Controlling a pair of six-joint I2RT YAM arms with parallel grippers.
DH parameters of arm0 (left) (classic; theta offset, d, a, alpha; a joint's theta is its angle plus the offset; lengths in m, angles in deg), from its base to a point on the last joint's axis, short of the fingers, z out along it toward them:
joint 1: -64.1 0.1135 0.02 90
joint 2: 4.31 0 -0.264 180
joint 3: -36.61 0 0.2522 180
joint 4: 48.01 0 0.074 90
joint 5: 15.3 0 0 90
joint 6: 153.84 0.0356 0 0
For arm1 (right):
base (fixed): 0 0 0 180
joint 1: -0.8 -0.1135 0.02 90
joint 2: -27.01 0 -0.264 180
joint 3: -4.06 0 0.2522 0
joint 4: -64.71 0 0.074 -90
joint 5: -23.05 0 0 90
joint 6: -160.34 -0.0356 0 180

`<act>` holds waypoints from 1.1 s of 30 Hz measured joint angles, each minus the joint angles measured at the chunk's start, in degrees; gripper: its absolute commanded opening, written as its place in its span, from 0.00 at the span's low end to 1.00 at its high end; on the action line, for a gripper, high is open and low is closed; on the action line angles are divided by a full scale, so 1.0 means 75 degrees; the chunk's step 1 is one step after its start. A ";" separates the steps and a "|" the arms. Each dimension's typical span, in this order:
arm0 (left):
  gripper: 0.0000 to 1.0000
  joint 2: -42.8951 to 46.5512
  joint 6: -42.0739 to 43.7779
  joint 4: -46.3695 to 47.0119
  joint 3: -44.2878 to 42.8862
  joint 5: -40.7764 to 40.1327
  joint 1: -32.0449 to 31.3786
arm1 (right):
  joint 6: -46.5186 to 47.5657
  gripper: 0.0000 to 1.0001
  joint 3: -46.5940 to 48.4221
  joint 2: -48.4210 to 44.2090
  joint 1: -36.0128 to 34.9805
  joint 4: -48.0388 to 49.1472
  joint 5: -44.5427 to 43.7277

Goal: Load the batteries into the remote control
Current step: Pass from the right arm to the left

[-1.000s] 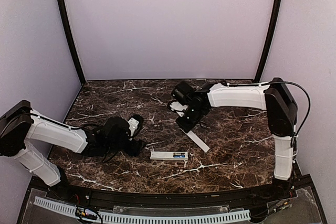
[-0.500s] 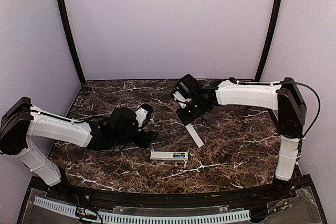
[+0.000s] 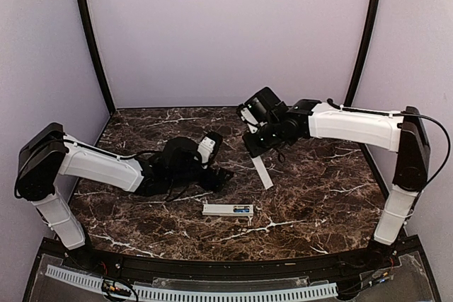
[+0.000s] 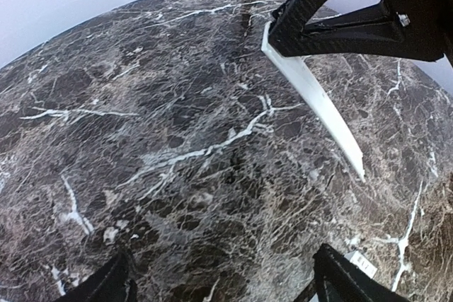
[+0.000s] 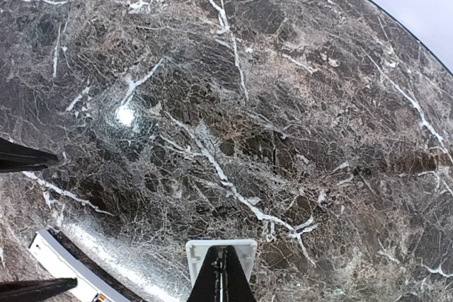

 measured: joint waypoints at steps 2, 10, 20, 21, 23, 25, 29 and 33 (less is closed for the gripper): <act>0.94 -0.0160 -0.0061 0.0251 -0.0079 0.0233 -0.0009 | -0.0067 0.00 0.0000 -0.0152 -0.0026 0.0000 -0.0044; 0.99 -0.0227 -0.0315 0.1376 -0.0274 0.1215 -0.0050 | -0.0388 0.00 0.0114 -0.1020 -0.0393 0.0189 -0.0309; 0.86 -0.0411 -0.0618 0.2046 -0.0694 0.1507 -0.0079 | -0.0420 0.00 0.0697 -0.1102 -0.0833 0.0219 -0.0420; 0.82 -0.0434 -0.0667 0.2063 -0.0705 0.1492 -0.0079 | -0.0420 0.00 0.0708 -0.1102 -0.0851 0.0221 -0.0420; 0.73 -0.0469 -0.0717 0.2119 -0.0705 0.1451 -0.0079 | -0.0423 0.00 0.0720 -0.1102 -0.0889 0.0219 -0.0420; 0.64 -0.0490 -0.0746 0.2157 -0.0708 0.1405 -0.0079 | -0.0423 0.00 0.0720 -0.1113 -0.0930 0.0216 -0.0425; 0.52 -0.0504 -0.0822 0.2197 -0.0743 0.1332 -0.0079 | -0.0423 0.00 0.0740 -0.1128 -0.0991 0.0216 -0.0420; 0.38 -0.0507 -0.0874 0.2305 -0.0764 0.1341 -0.0079 | -0.0420 0.00 0.0793 -0.1131 -0.1026 0.0219 -0.0402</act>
